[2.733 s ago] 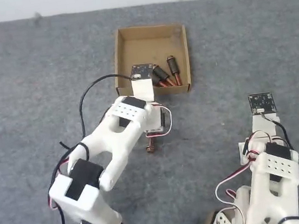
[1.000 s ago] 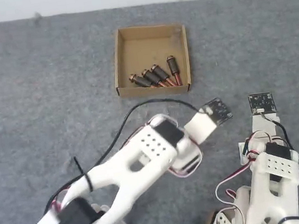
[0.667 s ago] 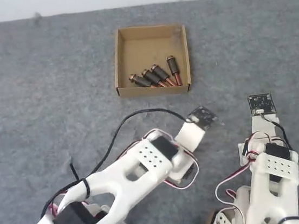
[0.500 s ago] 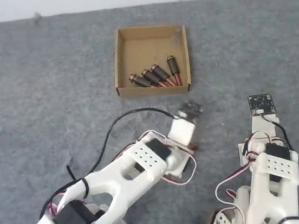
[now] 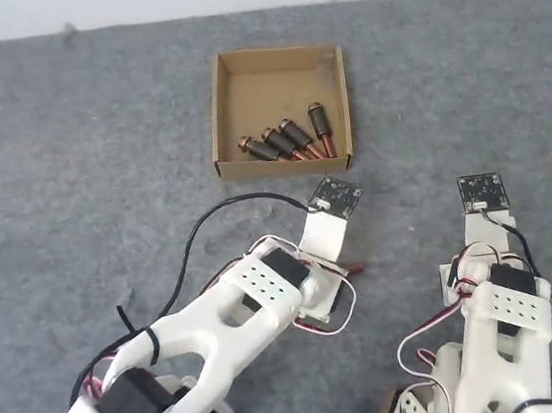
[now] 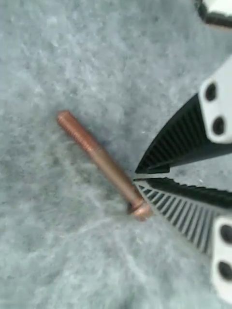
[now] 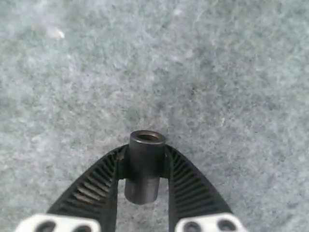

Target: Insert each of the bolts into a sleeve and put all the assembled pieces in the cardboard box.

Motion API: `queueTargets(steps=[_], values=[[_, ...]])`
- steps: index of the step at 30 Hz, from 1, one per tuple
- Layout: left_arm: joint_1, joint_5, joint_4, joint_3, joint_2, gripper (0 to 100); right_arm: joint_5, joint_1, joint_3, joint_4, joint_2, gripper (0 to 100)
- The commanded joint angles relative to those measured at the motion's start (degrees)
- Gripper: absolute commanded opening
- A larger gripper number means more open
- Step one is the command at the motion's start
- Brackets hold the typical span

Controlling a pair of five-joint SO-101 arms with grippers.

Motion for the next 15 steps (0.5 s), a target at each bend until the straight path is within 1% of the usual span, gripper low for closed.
queueTargets(steps=[1, 4, 7, 15], values=[[-0.4, 0.3, 5.8, -3.3, -9.3, 1, 0.8, -0.8, -0.4, -1.0, -1.5, 0.6], [-0.4, 0.3, 3.1, 0.7, -11.3, 1, 0.8, -0.8, -0.4, -1.1, -1.5, 0.6], [-0.4, 0.4, 1.2, 2.4, -9.1, 1, 0.8, -0.8, -0.4, -1.1, -1.5, 0.6], [-0.6, 0.4, 3.8, -6.9, 8.4, 1, 0.8, -0.8, -0.4, -1.1, -1.5, 0.6]])
